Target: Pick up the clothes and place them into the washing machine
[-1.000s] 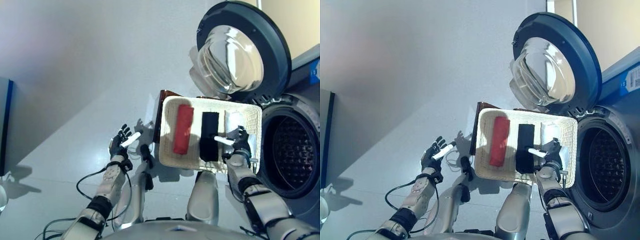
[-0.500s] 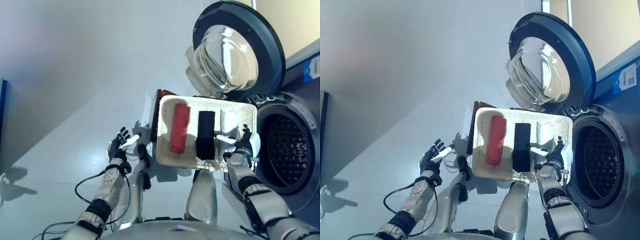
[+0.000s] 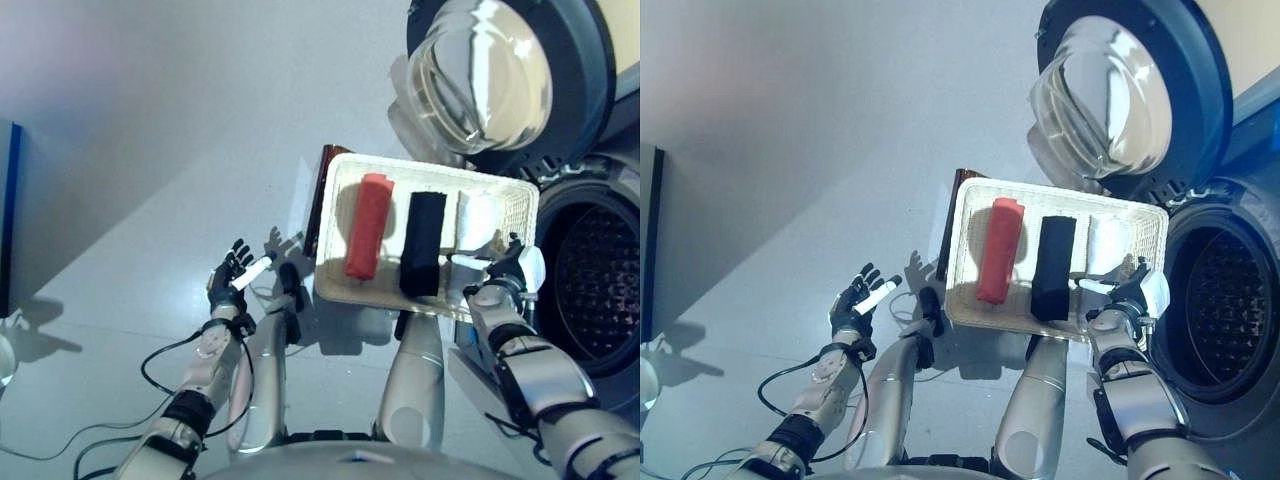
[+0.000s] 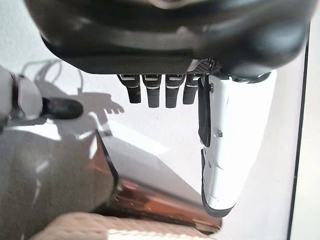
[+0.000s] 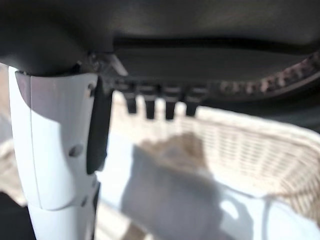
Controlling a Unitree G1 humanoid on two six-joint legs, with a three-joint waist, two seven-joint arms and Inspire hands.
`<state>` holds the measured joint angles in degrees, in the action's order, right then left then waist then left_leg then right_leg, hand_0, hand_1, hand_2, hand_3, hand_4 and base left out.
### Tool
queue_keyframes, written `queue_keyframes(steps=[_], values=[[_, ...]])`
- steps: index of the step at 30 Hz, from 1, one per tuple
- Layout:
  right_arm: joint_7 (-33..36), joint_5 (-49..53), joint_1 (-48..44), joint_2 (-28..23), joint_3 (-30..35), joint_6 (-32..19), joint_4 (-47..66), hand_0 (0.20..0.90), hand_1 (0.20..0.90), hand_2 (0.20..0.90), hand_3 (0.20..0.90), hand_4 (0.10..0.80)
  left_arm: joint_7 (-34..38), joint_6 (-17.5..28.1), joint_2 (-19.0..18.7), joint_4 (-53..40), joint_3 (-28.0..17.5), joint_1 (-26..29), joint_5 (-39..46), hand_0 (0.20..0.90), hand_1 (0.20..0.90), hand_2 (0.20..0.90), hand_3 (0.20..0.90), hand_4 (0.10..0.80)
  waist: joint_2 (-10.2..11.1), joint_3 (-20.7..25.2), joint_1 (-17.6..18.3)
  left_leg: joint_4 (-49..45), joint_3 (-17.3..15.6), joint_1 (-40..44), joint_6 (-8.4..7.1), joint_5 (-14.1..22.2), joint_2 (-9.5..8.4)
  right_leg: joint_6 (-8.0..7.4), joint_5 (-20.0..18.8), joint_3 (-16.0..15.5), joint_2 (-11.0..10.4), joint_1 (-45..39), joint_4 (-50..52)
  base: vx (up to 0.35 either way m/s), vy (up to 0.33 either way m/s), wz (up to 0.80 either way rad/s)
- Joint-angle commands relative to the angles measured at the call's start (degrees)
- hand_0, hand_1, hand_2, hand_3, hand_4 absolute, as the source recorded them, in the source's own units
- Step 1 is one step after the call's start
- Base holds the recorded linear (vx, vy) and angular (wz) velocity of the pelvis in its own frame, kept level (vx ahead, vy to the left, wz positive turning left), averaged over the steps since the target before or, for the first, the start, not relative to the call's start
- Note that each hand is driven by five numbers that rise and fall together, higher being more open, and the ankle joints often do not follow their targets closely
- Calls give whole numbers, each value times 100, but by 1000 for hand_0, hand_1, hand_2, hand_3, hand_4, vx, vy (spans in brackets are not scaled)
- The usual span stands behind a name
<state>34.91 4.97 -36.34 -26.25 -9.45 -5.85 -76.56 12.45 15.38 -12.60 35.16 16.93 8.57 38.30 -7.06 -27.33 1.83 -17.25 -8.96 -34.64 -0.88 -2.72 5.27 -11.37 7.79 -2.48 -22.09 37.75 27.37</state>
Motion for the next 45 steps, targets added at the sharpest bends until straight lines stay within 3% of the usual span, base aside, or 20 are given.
queue_keyframes(steps=[1, 12, 17, 19, 35, 45], values=[[104, -30, 29, -507, -49, 76, -248, 900, 900, 900, 900, 800, -85, 332, -234, -672, 52, -214, 50, 900, 900, 900, 900, 800, -103, 348, -95, -1524, 595, -39, -730, 1126, 626, 35, -922, 126, -83, 272, 273, 0, 19, 3], [44, -199, 14, -366, -185, 169, -279, 900, 900, 900, 900, 800, -56, 387, -197, -795, 63, -235, 90, 900, 900, 900, 900, 800, -217, 316, -176, -1549, 554, -202, -637, 1147, 471, 50, -895, 201, -162, 520, 396, 8, 21, 1], [-160, -834, -144, -406, -466, 604, -764, 900, 900, 900, 900, 800, -190, 333, -301, -1175, 193, -337, 75, 900, 900, 900, 900, 800, -344, 324, -299, -1665, 623, -388, -621, 1165, 375, 49, -874, 170, -270, 563, 479, -7, 9, 4], [-334, -1140, -162, -425, -523, 767, -995, 200, 200, 200, 200, 300, -344, 271, -354, -1265, 250, -430, 50, 900, 900, 900, 900, 800, -403, 342, -381, -1679, 633, -440, -612, 1153, 351, 54, -877, 176, -303, 613, 507, 4, 13, 7], [-678, -1294, 62, -442, -305, 1023, -1159, 200, 200, 200, 200, 300, -507, 111, -351, -1259, 70, -640, -20, 900, 900, 900, 900, 800, -345, 441, -377, -1757, 613, -536, -591, 1196, 337, 97, -879, 292, -285, 754, 543, 5, 4, 5], [-134, 1460, 263, -546, 1079, -250, 18, 200, 200, 200, 200, 300, -176, 194, -341, -1102, -276, -642, 70, 900, 900, 900, 900, 800, -92, 445, -114, -1760, 605, -466, -643, 1253, 456, 120, -831, 367, -129, 733, 496, -1, -10, -3]])
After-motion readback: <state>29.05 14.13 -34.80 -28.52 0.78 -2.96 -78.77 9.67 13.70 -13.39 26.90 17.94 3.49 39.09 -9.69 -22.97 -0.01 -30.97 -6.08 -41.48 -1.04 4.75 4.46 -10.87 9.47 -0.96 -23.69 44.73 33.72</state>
